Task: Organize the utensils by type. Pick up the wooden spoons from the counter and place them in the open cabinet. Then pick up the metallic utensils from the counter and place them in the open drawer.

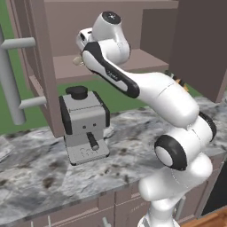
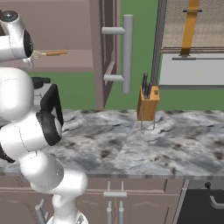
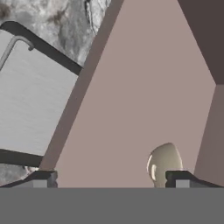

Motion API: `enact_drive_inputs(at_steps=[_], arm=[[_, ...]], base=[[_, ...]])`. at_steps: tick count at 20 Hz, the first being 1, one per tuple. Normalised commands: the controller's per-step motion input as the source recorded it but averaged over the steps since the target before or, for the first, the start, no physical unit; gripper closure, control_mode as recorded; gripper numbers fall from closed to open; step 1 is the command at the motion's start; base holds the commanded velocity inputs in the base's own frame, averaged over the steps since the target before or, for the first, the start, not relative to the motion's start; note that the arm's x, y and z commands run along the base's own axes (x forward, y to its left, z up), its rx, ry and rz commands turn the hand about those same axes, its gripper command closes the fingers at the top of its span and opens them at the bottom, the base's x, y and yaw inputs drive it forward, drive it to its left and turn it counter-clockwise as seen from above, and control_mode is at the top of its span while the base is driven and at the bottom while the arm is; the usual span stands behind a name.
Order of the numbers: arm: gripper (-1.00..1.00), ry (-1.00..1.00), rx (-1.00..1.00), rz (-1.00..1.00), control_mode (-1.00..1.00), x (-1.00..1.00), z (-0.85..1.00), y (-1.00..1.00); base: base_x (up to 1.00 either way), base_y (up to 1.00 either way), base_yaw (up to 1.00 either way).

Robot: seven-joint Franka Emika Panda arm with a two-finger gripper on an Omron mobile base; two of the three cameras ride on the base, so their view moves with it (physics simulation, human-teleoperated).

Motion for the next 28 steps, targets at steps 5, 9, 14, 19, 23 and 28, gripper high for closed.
enact_drive_inputs(at_steps=[5,9,14,19,23,28], arm=[[-1.0,-0.02,0.11,-0.09,-1.0,-1.0,0.0,-0.18],[-1.0,0.0,0.17,-0.24,-1.0,-1.0,-0.07,-0.27],[-1.0,0.01,0.27,-0.35,-1.0,-0.98,-0.08,-0.33],[-1.0,0.16,0.36,-0.42,-1.0,-0.8,-0.03,-0.42],[-1.0,0.17,0.18,-0.4,-1.0,-0.55,-0.15,-0.45],[-1.0,0.0,0.11,-0.31,-1.0,-0.53,-0.27,-0.35]], base=[[0.0,0.0,0.0],[0.0,0.0,0.0],[0.0,0.0,0.0],[0.0,0.0,0.0],[0.0,0.0,0.0],[0.0,0.0,0.0]])
